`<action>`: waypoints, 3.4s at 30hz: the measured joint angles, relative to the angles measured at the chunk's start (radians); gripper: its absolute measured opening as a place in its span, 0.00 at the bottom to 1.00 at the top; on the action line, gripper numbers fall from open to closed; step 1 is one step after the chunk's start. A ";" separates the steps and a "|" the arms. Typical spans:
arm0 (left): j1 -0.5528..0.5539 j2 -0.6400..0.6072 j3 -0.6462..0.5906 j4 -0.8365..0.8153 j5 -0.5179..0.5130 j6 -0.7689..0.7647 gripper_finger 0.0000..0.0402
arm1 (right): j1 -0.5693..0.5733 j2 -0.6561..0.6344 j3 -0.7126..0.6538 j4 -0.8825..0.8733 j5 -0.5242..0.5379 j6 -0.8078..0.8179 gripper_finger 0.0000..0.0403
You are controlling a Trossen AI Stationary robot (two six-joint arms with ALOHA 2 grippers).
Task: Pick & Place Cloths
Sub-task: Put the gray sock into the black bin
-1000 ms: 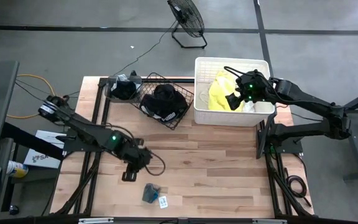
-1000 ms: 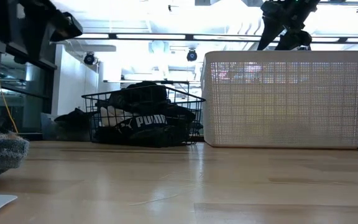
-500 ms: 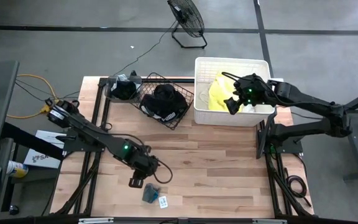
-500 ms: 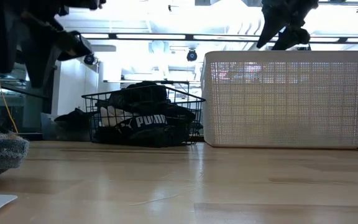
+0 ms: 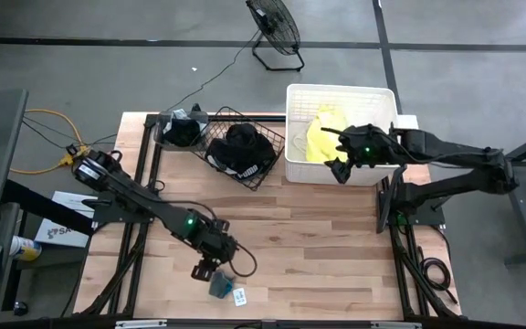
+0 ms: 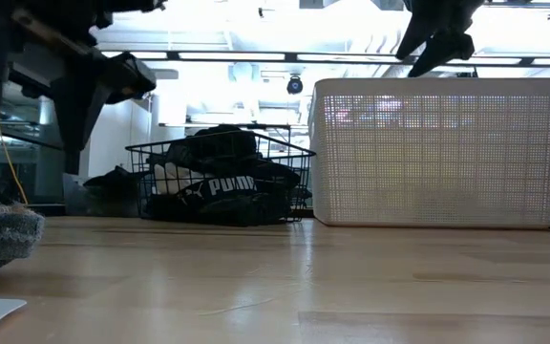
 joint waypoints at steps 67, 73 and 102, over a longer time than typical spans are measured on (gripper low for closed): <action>-0.082 0.192 0.147 -0.159 0.008 0.227 0.00 | 0.412 0.000 0.000 -0.043 0.285 0.203 0.76; -0.082 0.192 0.297 -0.357 -0.157 0.226 0.00 | 0.412 0.000 0.000 -0.043 0.285 0.202 0.76; 0.222 -0.009 0.548 -0.891 -1.259 -0.358 0.00 | 0.412 0.000 0.000 -0.043 0.285 0.196 0.76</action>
